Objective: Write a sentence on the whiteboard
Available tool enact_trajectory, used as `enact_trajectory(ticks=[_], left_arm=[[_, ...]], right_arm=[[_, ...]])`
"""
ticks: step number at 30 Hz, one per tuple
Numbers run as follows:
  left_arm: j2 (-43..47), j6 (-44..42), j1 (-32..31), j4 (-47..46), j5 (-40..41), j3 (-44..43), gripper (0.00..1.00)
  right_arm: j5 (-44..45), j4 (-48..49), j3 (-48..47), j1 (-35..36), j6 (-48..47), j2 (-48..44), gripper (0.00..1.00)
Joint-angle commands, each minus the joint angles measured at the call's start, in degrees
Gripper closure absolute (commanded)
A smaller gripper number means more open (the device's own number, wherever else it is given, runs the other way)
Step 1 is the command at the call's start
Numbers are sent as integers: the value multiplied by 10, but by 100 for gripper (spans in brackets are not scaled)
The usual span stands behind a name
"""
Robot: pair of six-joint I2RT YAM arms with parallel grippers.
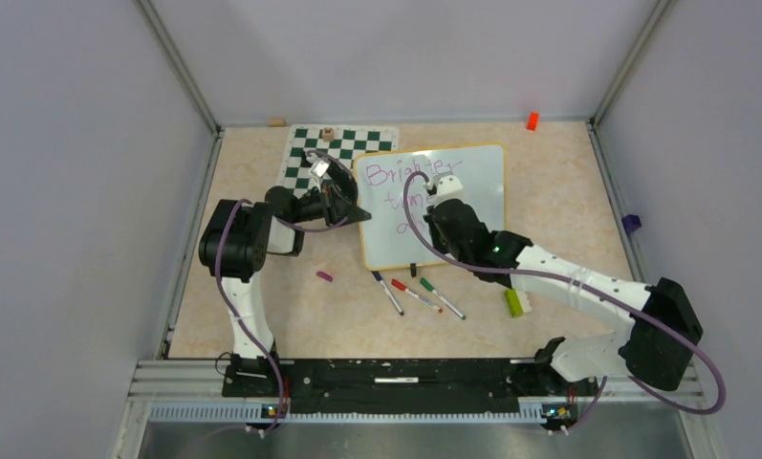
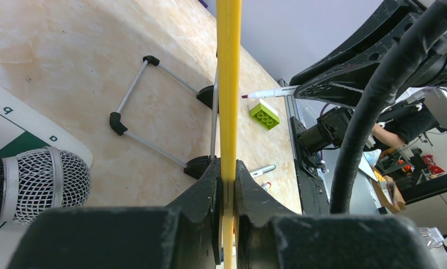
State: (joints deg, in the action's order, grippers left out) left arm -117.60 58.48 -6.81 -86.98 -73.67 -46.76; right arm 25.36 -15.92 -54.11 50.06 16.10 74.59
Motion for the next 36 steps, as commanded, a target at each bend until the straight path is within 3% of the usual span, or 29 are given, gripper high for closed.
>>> enact_trajectory(ticks=[1, 36], left_arm=[[16, 7, -5, -58, -4, -5, 100], [15, 8, -5, -58, -5, -6, 100]], right_arm=[[10, 12, -26, -6, -11, -23, 100], [65, 26, -14, -21, -24, 11, 100]])
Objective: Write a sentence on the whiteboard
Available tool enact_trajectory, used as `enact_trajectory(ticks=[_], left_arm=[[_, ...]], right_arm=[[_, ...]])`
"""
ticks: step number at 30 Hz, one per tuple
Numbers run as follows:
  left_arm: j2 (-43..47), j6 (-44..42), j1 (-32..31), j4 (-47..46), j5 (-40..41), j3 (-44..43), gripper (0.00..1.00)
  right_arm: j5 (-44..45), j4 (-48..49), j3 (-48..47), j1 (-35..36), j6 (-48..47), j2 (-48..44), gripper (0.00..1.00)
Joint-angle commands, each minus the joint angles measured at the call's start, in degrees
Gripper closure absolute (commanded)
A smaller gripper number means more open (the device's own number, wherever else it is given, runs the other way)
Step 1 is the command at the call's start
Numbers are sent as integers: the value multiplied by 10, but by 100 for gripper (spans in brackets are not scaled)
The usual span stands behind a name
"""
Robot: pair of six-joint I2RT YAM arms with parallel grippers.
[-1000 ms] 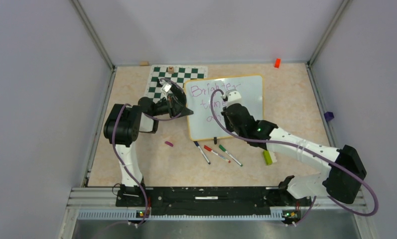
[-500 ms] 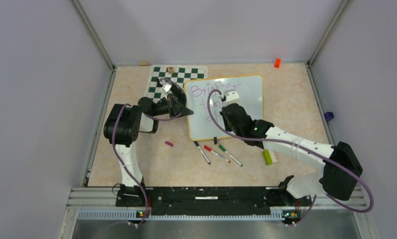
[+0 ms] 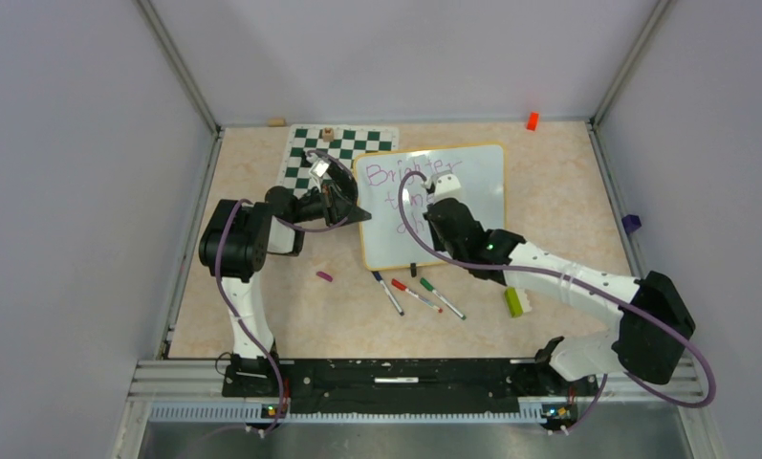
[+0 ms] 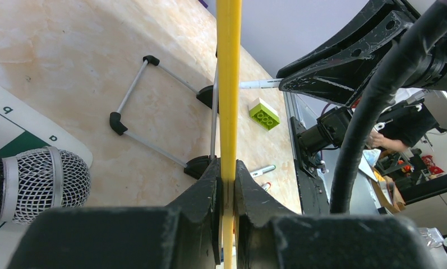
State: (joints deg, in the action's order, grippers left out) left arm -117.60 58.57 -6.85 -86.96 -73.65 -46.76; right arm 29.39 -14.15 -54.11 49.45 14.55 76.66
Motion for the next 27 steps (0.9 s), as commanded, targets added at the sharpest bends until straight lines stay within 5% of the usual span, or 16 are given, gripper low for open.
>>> enact_trajectory(ticks=[1, 27], left_arm=[[15, 7, -4, -59, -5, -5, 100], [15, 6, -4, -59, -5, -4, 100]], right_arm=[[23, 9, -16, -15, -9, -8, 100], [-47, 5, -13, -17, 5, 0, 100]])
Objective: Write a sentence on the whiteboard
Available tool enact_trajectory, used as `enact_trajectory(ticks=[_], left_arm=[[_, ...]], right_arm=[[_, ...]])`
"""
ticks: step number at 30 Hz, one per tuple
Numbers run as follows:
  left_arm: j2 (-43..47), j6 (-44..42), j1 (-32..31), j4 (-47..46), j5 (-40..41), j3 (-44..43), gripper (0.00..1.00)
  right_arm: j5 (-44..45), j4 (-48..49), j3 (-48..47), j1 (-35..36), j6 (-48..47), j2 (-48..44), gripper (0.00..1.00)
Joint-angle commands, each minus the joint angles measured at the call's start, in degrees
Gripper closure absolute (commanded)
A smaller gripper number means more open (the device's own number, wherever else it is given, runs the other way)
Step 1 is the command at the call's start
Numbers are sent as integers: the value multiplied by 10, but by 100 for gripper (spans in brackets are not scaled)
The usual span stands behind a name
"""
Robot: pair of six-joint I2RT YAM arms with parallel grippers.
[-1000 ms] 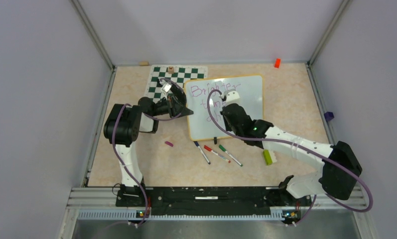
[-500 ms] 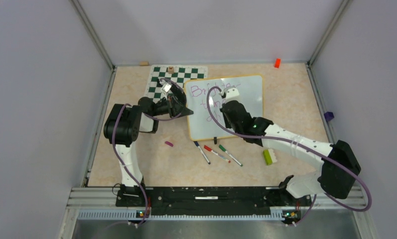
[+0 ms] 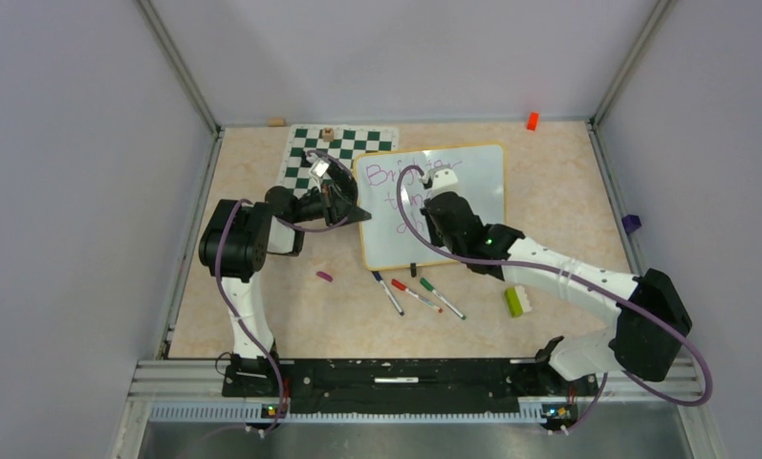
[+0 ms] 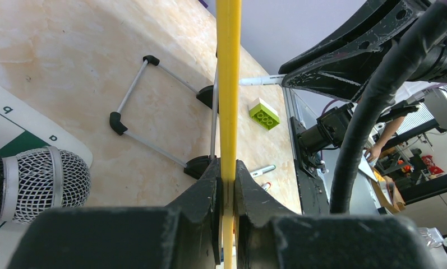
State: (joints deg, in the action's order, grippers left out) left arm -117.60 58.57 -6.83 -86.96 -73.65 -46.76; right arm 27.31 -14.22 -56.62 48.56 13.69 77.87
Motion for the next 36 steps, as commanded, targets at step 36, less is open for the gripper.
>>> enact_trajectory(ticks=[36], left_arm=[[16, 4, -5, -59, -4, -4, 100]], right_arm=[[-19, -43, -6, -37, 7, -61, 100]])
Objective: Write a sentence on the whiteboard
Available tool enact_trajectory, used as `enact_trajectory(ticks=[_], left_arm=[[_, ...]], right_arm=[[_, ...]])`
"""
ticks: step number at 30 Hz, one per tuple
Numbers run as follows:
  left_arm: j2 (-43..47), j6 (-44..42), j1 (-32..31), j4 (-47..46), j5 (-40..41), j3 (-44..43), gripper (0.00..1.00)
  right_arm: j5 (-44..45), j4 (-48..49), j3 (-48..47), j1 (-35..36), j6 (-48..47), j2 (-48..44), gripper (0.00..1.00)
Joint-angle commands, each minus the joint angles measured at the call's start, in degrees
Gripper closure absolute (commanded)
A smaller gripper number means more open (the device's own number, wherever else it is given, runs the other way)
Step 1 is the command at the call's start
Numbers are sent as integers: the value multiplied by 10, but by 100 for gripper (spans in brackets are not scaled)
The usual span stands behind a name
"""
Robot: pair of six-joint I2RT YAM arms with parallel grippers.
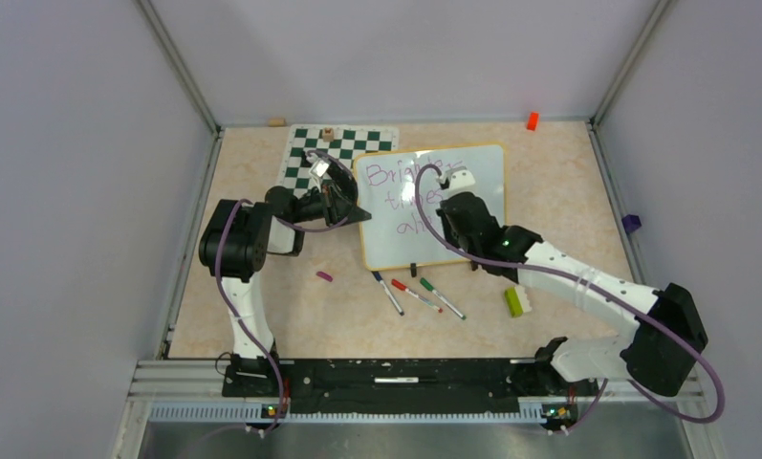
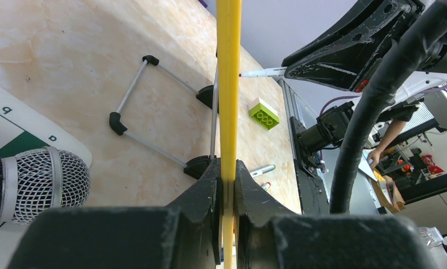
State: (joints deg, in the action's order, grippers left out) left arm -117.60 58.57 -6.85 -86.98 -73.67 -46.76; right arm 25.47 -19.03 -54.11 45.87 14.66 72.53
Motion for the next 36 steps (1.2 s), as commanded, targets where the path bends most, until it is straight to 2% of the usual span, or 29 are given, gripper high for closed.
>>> enact_trajectory(ticks=[1, 18, 24, 36], left_arm=[[17, 4, -5, -58, -5, -3, 100], [18, 3, -5, -58, -5, -4, 100], [16, 4, -4, -58, -5, -4, 100], [17, 4, -5, -58, -5, -5, 100]], right_arm=[[2, 5, -31, -11, -3, -5, 100], [26, 53, -37, -18, -11, 32, 100], [-8, 65, -31, -17, -19, 28, 100], [-39, 30, -2, -17, -15, 19, 100]])
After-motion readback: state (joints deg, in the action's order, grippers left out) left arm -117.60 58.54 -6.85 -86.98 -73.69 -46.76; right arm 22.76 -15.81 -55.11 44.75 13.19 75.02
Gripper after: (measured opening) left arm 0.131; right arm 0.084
